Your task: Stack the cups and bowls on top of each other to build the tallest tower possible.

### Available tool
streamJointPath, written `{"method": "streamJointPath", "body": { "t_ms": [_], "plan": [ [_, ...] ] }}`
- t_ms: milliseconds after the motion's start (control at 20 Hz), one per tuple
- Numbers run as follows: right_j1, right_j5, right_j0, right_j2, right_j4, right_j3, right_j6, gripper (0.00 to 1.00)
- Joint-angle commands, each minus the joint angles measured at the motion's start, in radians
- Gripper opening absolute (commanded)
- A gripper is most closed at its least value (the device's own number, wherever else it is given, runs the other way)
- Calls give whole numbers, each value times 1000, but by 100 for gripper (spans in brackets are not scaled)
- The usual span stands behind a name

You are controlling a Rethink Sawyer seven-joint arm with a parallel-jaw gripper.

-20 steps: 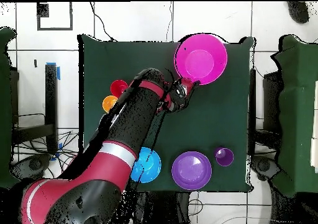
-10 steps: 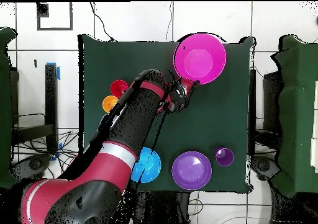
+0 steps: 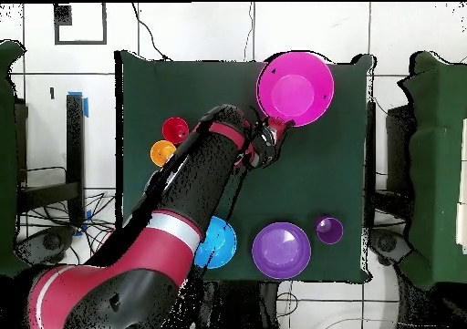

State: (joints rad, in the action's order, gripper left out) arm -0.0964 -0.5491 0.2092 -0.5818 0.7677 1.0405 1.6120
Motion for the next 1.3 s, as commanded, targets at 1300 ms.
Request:
{"method": "streamJointPath", "body": {
  "t_ms": [1300],
  "plan": [
    [-67, 83, -23, 61, 27, 81, 80, 0]
  ]
}}
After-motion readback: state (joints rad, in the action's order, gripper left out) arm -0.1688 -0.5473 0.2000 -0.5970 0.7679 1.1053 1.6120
